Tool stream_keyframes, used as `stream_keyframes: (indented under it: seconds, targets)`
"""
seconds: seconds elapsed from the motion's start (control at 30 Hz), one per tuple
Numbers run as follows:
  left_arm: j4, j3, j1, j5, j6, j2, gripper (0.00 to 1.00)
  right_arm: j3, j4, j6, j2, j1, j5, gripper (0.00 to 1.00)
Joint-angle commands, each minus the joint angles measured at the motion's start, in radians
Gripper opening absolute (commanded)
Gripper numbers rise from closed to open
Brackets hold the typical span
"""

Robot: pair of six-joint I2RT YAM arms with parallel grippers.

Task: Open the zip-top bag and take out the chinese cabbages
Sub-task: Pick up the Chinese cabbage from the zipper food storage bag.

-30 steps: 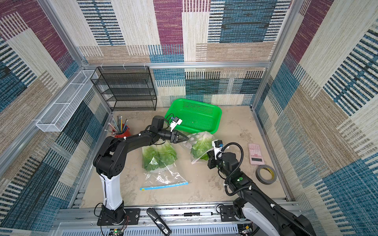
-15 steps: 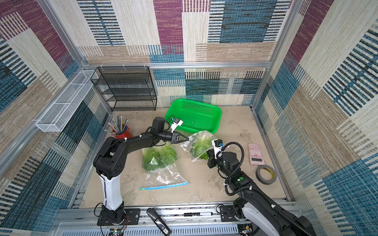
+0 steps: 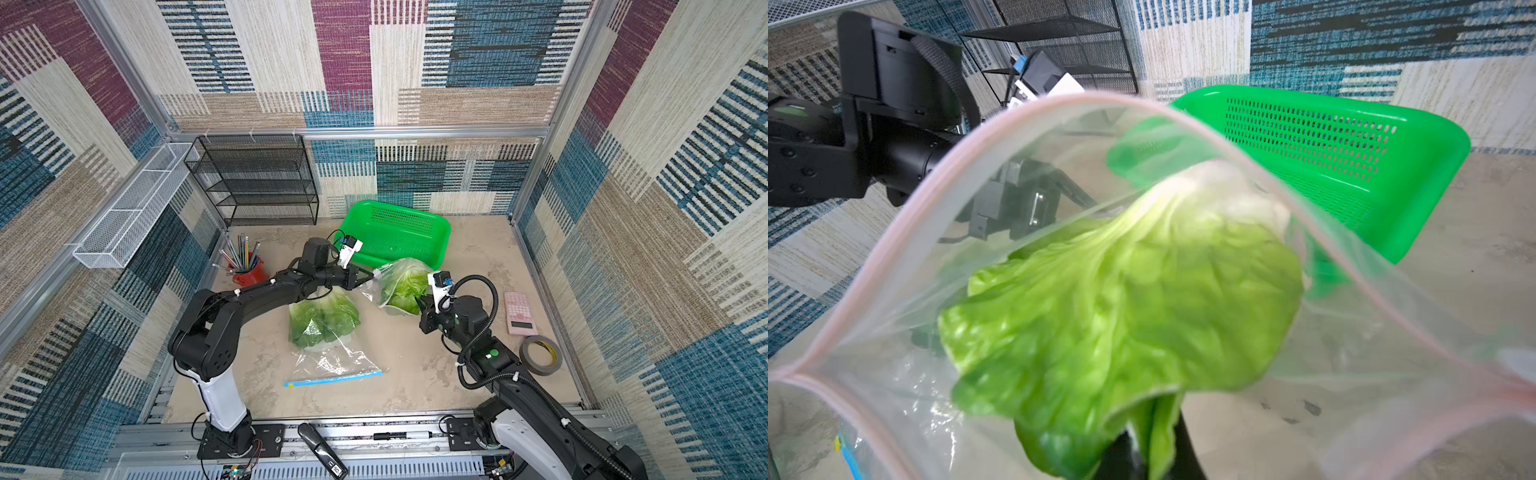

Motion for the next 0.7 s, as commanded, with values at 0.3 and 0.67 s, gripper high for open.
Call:
stream_keyframes:
  seconds: [0.3,0.67]
  targets:
    - [-0.038,-0.091,-0.021,-0.463,0.146,-0.070,0.00,0.157,-0.161,0.139,-0.018,-0.013,-0.035,0.00]
    - [0.021,-0.132,-0.056,-0.613,0.164,-0.066,0.00,0.320,-0.255,0.246,-0.115,-0.018,-0.147,0.01]
